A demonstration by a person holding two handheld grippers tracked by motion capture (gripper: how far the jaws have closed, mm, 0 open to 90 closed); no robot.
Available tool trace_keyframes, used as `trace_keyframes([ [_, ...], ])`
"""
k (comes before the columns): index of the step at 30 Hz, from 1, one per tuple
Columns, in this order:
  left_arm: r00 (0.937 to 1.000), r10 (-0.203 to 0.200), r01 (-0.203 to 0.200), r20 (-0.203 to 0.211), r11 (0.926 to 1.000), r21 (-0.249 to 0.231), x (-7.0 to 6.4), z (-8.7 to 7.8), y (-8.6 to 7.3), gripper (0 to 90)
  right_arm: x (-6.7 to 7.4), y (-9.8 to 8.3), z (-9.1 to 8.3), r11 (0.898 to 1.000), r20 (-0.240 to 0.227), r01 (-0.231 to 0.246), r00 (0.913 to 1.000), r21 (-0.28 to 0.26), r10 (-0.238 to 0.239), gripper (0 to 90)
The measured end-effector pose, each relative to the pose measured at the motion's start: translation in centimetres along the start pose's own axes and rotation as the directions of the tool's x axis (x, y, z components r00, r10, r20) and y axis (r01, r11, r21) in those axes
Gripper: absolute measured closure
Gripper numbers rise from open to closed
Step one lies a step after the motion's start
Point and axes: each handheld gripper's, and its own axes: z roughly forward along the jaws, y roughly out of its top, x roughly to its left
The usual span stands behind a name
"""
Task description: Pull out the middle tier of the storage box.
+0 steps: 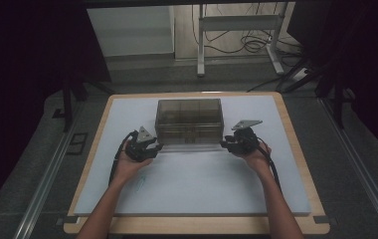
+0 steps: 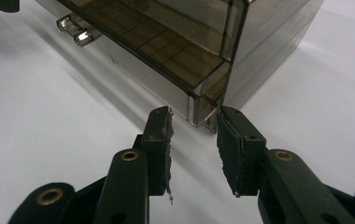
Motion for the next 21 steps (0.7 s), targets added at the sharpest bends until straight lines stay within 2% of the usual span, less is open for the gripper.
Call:
trace_keyframes([
  [21, 0.9998, 0.013, -0.013, -0.012, 0.9999, -0.004, -0.07, 0.29, -0.08, 73.7, 0.12, 0.07, 0.46, 1.000, -0.006, 0.024, 0.9997, -0.002, -0.024, 77.6],
])
